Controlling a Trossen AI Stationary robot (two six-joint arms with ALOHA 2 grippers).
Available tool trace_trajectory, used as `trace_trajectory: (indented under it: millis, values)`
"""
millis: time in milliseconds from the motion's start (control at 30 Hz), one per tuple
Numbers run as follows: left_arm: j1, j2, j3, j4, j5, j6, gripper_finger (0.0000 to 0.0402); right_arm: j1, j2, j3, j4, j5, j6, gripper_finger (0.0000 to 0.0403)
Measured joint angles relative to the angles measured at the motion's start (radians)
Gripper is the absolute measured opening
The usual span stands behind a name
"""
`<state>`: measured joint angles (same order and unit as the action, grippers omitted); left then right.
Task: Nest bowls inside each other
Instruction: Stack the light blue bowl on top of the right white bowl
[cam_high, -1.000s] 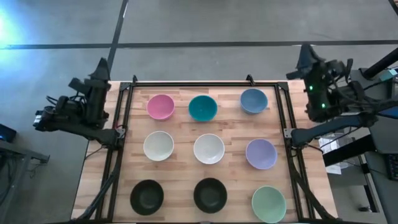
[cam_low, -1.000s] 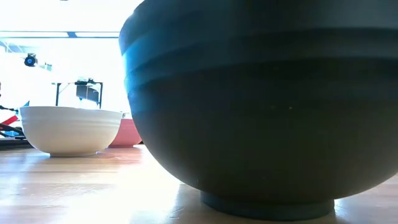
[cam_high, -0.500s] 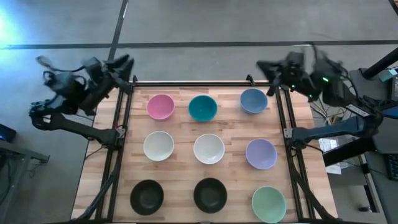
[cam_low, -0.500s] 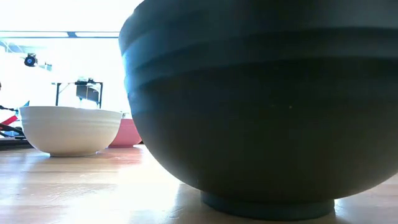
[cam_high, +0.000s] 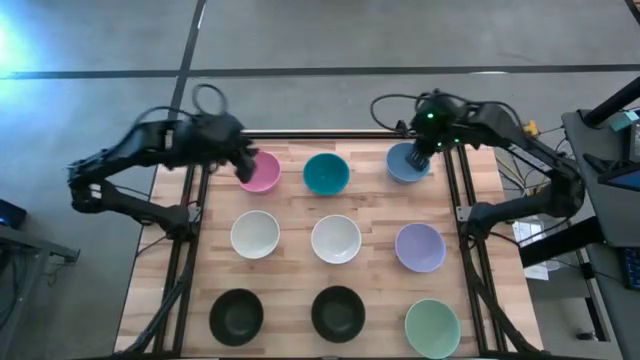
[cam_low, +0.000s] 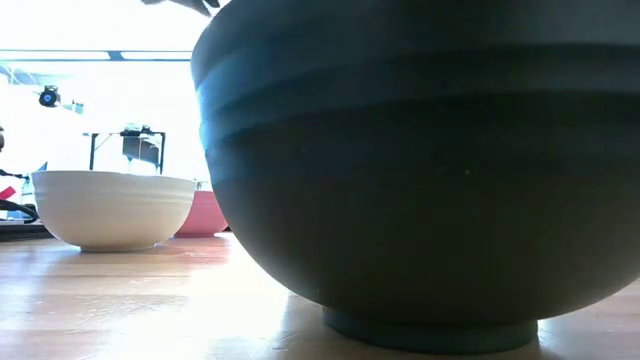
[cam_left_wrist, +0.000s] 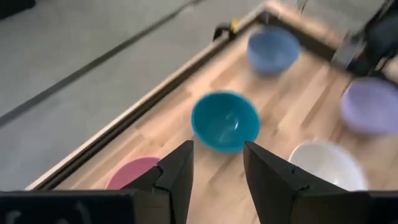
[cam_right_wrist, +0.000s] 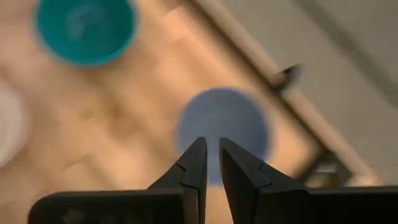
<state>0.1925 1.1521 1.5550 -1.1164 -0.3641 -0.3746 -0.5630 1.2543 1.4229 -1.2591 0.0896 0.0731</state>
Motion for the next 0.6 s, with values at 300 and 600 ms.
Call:
trace_trajectory:
  millis: [300, 600]
  values:
    - [0.011, 0.125, 0.023, 0.013, -0.004, 0.094, 0.0125, -0.022, 0.172, -0.162, 0.036, -0.121, -0.044, 0.0107]
    - [0.024, 0.079, 0.03, 0.01, -0.007, 0.125, 0.0125, -0.033, 0.334, -0.124, 0.096, -0.113, -0.057, 0.0193]
